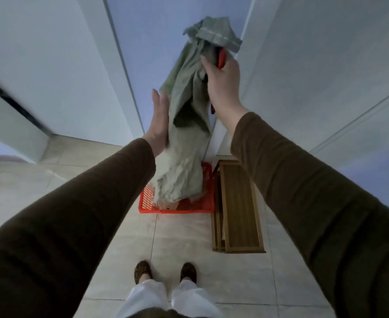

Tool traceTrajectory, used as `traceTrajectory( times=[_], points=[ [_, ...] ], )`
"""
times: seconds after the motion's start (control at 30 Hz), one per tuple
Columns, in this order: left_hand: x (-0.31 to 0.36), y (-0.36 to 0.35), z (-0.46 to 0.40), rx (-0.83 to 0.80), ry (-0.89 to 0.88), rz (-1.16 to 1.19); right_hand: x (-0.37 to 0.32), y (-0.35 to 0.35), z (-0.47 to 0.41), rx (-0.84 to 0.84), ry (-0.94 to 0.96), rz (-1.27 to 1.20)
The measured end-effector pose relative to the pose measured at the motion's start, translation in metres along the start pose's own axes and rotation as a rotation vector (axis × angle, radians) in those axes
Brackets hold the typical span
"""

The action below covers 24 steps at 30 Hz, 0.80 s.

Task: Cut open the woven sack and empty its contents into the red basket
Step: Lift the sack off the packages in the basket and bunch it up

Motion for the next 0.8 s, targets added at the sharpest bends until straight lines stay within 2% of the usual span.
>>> traceTrajectory(
  times=[0.1, 0.17, 0.2, 0.27, 0.3, 0.37, 0.4, 0.47, 0.5, 0.57, 0.6, 0.67, 0.77, 0.8],
  points=[
    [0.020, -0.001, 0.011, -0.010, -0.037, -0.006, -0.026, 0.000, 0.004, -0.137, -0.025, 0.078],
    [0.039, -0.003, 0.021, -0.012, -0.097, -0.042, -0.040, 0.010, 0.004, -0.019, 0.038, 0.013],
    [0.046, -0.004, 0.025, -0.028, -0.083, -0.044, -0.049, 0.012, 0.004, -0.010, 0.064, -0.011],
    [0.057, -0.003, 0.030, -0.039, -0.108, -0.048, -0.068, 0.010, 0.007, -0.101, 0.078, -0.004],
    [0.065, -0.002, 0.034, -0.033, -0.147, -0.050, -0.079, 0.012, 0.009, -0.078, 0.108, -0.028],
    [0.080, -0.002, 0.041, -0.060, -0.175, -0.058, -0.096, 0.024, 0.005, 0.080, 0.185, -0.114],
    [0.086, -0.004, 0.045, -0.090, -0.156, -0.052, -0.103, 0.026, 0.002, 0.078, 0.186, -0.113],
    [0.097, -0.006, 0.051, -0.123, -0.179, 0.010, -0.111, 0.022, -0.001, -0.065, 0.104, 0.011],
    [0.105, -0.008, 0.054, -0.152, -0.203, 0.043, -0.112, 0.024, -0.001, -0.050, 0.079, 0.033],
    [0.124, -0.015, 0.065, -0.209, -0.234, 0.021, -0.117, 0.036, -0.002, 0.117, 0.092, -0.017],
    [0.132, -0.017, 0.067, -0.237, -0.260, 0.003, -0.121, 0.039, -0.002, 0.129, 0.086, -0.018],
    [0.146, -0.022, 0.071, -0.283, -0.319, -0.052, -0.126, 0.039, 0.000, 0.047, 0.014, 0.037],
    [0.167, -0.030, 0.077, -0.331, -0.409, -0.231, -0.132, 0.042, 0.004, 0.030, -0.065, -0.120],
    [0.172, -0.034, 0.078, -0.380, -0.433, -0.298, -0.136, 0.040, 0.006, -0.036, -0.071, -0.175]
  ],
)
Point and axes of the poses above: each hand's wrist, its own z-axis away from the middle knuckle, its own y-axis out of the back of the hand, x = y × z, the point moved 4 cm from there along -z, towards the middle knuckle, and after that the axes turned 5 degrees about -x, right-handed, at the moved point
